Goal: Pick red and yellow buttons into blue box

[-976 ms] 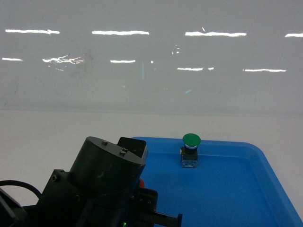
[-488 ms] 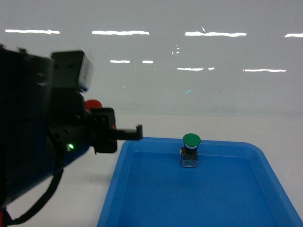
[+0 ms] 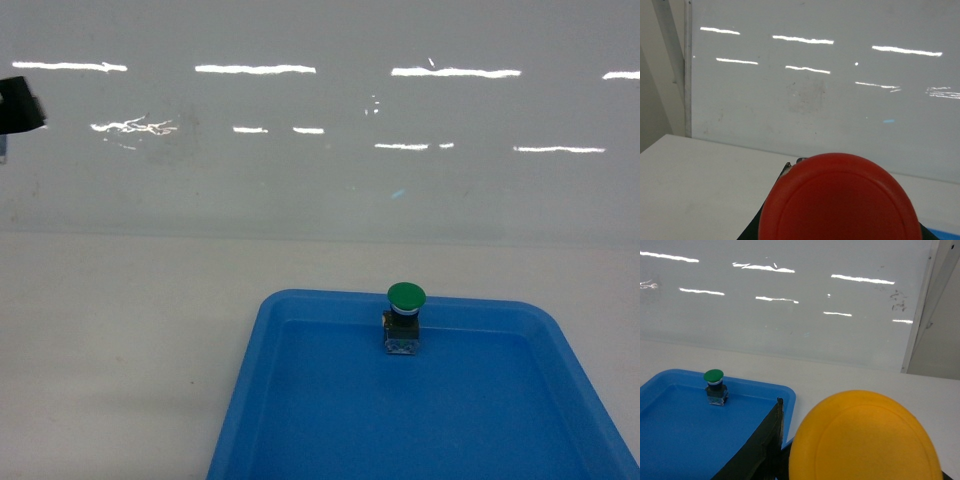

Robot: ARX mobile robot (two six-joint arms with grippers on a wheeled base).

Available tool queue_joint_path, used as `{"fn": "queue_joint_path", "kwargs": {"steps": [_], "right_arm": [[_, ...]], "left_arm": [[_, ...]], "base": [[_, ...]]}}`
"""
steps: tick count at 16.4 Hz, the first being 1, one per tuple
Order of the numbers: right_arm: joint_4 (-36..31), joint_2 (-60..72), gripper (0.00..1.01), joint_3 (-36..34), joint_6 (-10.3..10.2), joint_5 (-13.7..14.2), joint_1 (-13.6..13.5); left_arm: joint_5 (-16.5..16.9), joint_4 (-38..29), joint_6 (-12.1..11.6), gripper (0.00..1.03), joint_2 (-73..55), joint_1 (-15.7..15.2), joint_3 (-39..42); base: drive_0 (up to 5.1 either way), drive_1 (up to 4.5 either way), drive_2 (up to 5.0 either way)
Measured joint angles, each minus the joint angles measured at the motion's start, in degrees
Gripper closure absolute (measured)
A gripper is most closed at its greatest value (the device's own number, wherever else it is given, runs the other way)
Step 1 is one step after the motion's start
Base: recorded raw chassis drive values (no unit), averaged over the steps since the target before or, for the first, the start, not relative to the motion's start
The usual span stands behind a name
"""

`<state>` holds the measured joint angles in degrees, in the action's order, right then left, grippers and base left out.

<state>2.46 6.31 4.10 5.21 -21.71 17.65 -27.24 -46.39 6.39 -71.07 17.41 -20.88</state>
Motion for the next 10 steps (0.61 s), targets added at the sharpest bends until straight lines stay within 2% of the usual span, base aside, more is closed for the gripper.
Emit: {"fn": "queue_joint_path", "kwargs": {"steps": [1,3,4,5,10], "right_arm": [[0.0,0.0,0.62,0.0,0.0,0.02,0.0],[0.02,0.0,0.62,0.0,0.0,0.04,0.0],[0.0,0.0,0.62,0.0,0.0,0.02,0.0],[0.0,0.0,0.62,0.0,0.0,0.02,0.0],[0.02,0.0,0.62,0.0,0.0,0.02,0.0]], "left_arm": [[-0.42,3.67,-0.44,0.79,4.57,1.09,1.73],[-3.76,12.98,-0.17,0.79,14.86,4.83,4.13],[-7.78,19.54,1.4,0.79,22.86,9.25,4.15],[-9.6,18.95,2.4,0.79,22.49,12.24,3.8],[-9.66,19.12,2.62,0.79,22.05,12.17,3.87]], "base": [[0.0,0.0,0.0],[0.0,0.0,0.0],[0.0,0.0,0.0],[0.0,0.0,0.0],[0.0,0.0,0.0]]}}
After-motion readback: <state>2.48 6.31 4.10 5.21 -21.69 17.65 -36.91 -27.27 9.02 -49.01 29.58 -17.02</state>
